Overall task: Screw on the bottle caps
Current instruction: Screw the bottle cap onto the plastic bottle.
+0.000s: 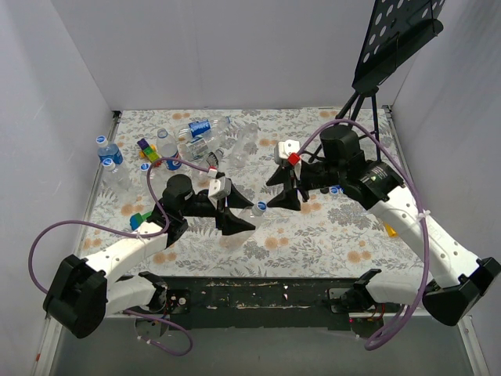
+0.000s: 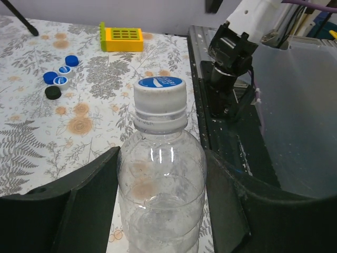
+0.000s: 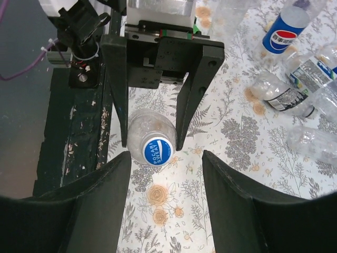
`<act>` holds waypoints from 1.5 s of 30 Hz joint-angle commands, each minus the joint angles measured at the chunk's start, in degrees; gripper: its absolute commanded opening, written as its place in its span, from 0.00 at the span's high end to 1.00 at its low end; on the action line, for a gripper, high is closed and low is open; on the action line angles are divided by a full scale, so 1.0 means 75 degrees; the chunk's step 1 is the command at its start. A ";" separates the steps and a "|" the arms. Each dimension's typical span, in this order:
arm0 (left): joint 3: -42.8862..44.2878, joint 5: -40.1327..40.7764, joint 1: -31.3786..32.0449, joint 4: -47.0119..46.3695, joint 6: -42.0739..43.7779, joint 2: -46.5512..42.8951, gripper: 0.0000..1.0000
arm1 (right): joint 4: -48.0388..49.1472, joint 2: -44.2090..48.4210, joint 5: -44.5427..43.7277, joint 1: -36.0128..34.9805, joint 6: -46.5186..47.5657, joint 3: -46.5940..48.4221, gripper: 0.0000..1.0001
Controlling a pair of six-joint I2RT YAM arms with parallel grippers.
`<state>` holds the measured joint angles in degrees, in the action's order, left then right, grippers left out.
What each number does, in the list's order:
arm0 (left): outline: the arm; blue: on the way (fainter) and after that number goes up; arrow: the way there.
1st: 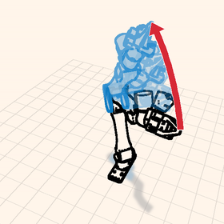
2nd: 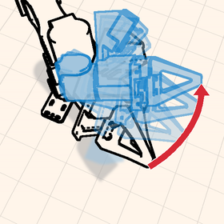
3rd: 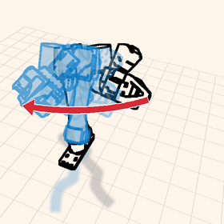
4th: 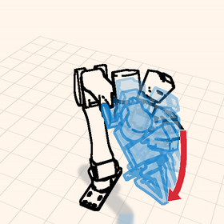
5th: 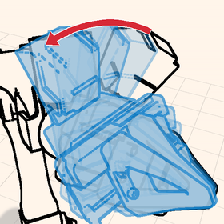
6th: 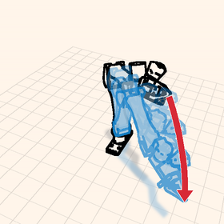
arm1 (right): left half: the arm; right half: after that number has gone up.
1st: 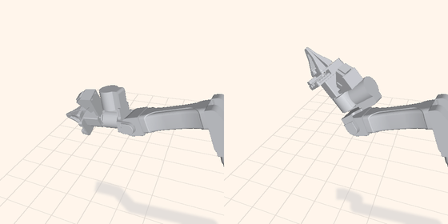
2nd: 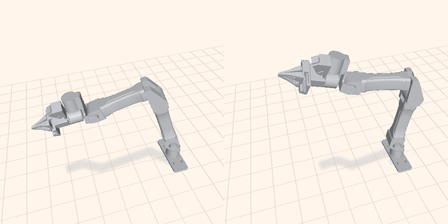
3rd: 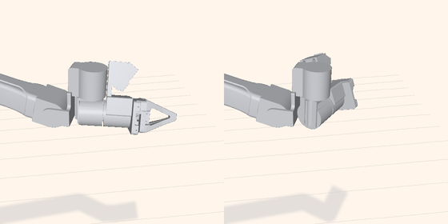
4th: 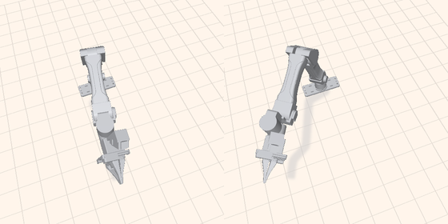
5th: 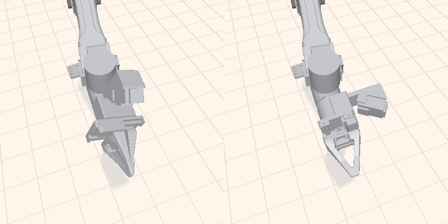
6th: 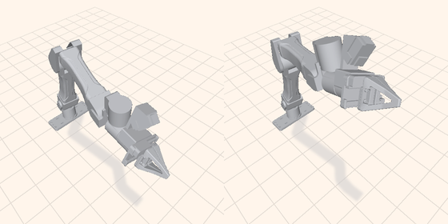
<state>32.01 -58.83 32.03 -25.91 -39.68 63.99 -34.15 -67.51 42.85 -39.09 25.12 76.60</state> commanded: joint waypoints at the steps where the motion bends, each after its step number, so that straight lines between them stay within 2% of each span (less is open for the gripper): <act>1: 0.0256 -0.0664 -0.0040 -0.0400 -0.0311 -0.0070 1.00 | -0.0368 -0.0245 0.0673 -0.0096 0.0961 0.0158 0.37; 9: 0.0267 -0.0652 -0.0052 -0.0354 -0.0252 -0.0082 1.00 | -0.0520 -0.0643 0.0474 -0.0471 0.1162 0.0205 0.39; 19: 0.0267 -0.0606 -0.0052 -0.0284 -0.0135 -0.0199 1.00 | -0.0755 -0.0995 0.0439 -0.0565 0.1197 0.0275 0.50; 21: 0.0267 -0.0547 -0.0040 -0.0248 -0.0065 -0.0234 1.00 | -0.0802 -0.1077 0.0439 -0.0577 0.1209 0.0287 0.57; 24: 0.0290 -0.0256 -0.0040 0.0032 0.0320 -0.0340 1.00 | -0.0802 -0.1171 0.0439 -0.0589 0.1069 0.0310 0.74; 26: 0.0326 0.0154 -0.0040 0.0278 0.0754 -0.0457 1.00 | -0.0592 -0.1206 0.0264 -0.0577 0.0776 0.0264 0.80; 29: 0.0314 0.1429 -0.0040 0.0349 0.1375 -0.0597 1.00 | -0.0147 -0.1323 -0.0402 -0.0589 -0.0147 0.0263 0.96; 30: 0.0337 0.1979 -0.0029 0.0280 0.1528 -0.0609 1.00 | 0.0028 -0.1416 -0.0730 -0.0589 -0.0592 0.0310 0.99; 34: 0.0256 0.4520 0.0368 -0.0270 0.2744 -0.0750 1.00 | 0.0696 -0.1850 -0.2404 -0.0577 -0.2910 0.0474 0.99; 36: -0.0036 0.6475 0.0999 -0.1029 0.3809 -0.0692 1.00 | 0.0850 -0.2084 -0.2981 -0.0577 -0.4083 0.0556 0.99; 38: -0.0562 0.8642 0.1656 -0.2584 0.5143 -0.0319 1.00 | 0.1293 -0.2295 -0.3123 -0.0577 -0.5056 0.0370 0.99; 39: -0.0797 0.9116 0.1868 -0.3427 0.5753 -0.0038 1.00 | 0.1574 -0.2377 -0.3147 -0.0577 -0.5548 0.0230 0.99; 41: -0.0963 0.9449 0.2022 -0.4148 0.6158 0.0338 1.00 | 0.1857 -0.2518 -0.3275 -0.0577 -0.6067 0.0158 0.99; 45: -0.0670 0.8911 0.2069 -0.3144 0.5491 0.0491 1.00 | 0.2197 -0.2554 -0.3370 -0.0577 -0.6174 0.0158 0.99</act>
<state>24.47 2.31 46.28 -41.21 -2.74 68.20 -22.92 -86.28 18.31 -42.11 -11.25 78.32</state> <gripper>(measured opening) 0.584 0.360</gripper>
